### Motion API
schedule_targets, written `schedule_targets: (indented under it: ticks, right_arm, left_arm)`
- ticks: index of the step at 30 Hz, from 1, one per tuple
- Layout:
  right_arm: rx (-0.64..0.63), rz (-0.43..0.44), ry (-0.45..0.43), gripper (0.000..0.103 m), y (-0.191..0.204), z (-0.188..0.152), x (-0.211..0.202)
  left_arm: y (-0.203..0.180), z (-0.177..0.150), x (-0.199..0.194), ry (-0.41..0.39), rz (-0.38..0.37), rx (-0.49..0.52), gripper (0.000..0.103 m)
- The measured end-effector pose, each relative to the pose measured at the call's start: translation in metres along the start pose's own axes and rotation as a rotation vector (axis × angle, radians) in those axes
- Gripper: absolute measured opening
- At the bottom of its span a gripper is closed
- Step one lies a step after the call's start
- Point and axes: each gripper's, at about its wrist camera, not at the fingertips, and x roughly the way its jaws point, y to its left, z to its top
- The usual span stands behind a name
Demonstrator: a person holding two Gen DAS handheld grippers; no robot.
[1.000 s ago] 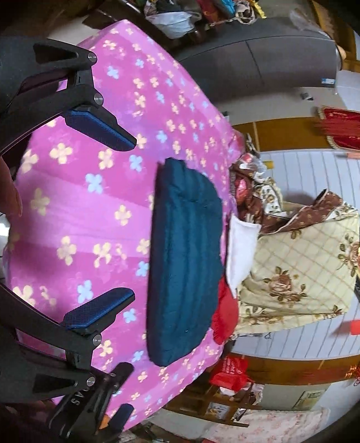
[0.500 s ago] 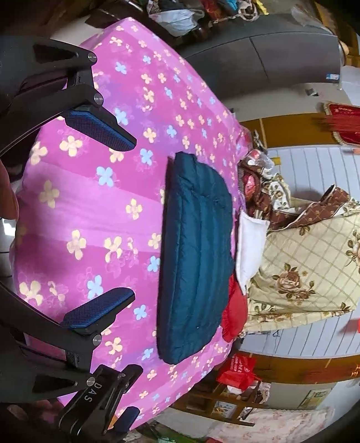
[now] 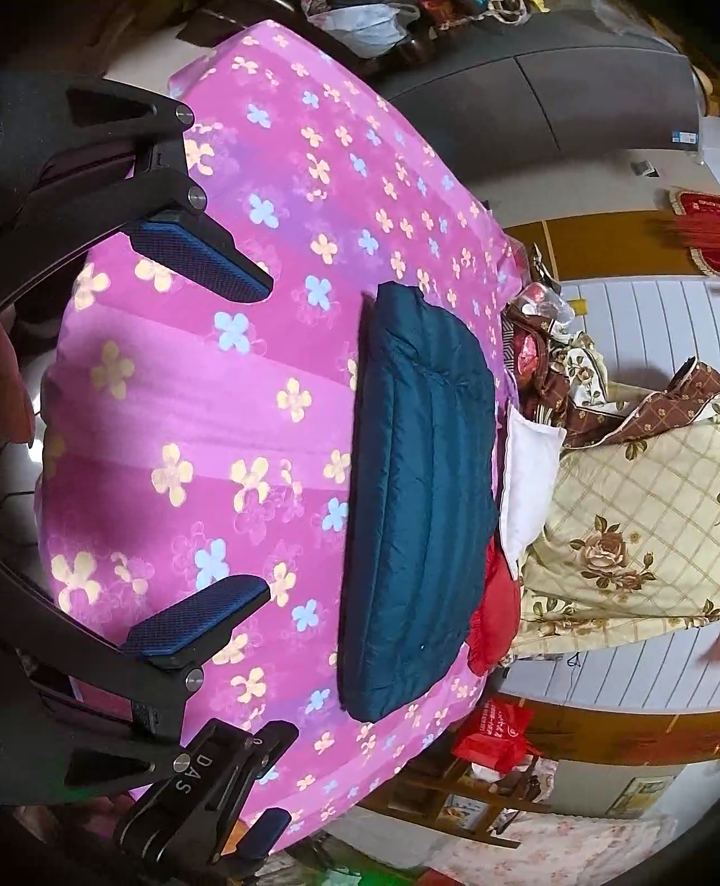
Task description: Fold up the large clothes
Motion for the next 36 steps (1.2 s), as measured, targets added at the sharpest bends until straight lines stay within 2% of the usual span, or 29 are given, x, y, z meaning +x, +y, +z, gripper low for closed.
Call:
schedule_targets:
  ticks: [36]
  right_arm:
    - [-0.052, -0.078, 0.042, 0.088, 0.009, -0.005, 0.014]
  left_arm:
    - [0.002, -0.009, 0.017, 0.081, -0.051, -0.021, 0.099]
